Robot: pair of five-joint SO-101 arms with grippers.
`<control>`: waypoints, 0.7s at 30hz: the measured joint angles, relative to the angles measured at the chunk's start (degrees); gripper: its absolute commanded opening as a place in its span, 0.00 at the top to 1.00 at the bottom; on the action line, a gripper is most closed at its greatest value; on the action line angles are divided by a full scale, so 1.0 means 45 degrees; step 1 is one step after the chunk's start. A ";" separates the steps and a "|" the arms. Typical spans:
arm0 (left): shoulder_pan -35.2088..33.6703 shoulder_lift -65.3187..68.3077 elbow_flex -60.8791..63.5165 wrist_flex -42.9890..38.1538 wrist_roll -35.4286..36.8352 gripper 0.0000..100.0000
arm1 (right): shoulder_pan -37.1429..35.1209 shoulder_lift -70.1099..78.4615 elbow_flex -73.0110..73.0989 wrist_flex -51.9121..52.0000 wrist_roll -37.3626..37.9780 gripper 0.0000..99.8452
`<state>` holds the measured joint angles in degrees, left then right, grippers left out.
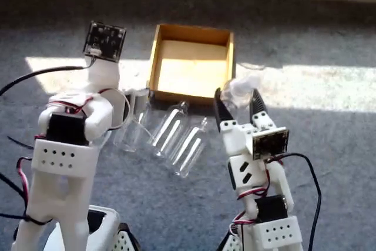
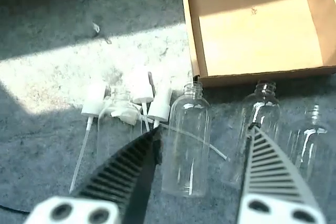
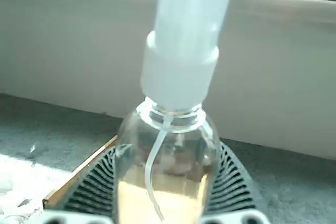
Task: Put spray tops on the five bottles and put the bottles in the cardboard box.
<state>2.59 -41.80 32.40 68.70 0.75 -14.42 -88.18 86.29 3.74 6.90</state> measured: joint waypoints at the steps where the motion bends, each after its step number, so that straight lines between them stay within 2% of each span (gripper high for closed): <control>1: 0.0000 0.0000 0.0606 -0.0195 0.0000 0.76 | 0.0059 0.1074 -0.0586 -0.0527 0.0000 0.99; 6: 0.0000 0.0000 0.3145 -0.1875 -0.0078 0.76 | 0.0293 0.7346 -0.4571 -0.2950 0.0000 0.99; 10: -0.0801 0.0000 0.4552 -0.3009 -0.0879 0.75 | 0.0254 1.2484 -0.8400 -0.3692 0.0000 0.99; 16: -0.2090 0.0000 0.6838 -0.5607 -0.1446 0.75 | 0.0274 2.0005 -1.4711 -0.3770 0.0000 0.99; 21: -0.2188 0.0000 0.7150 -0.6447 -0.1524 0.75 | 0.0254 2.5104 -2.0122 -0.1778 0.0000 0.99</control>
<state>-7.25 -41.80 64.57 39.69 -6.11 -13.27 24.79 -4.26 -4.26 6.90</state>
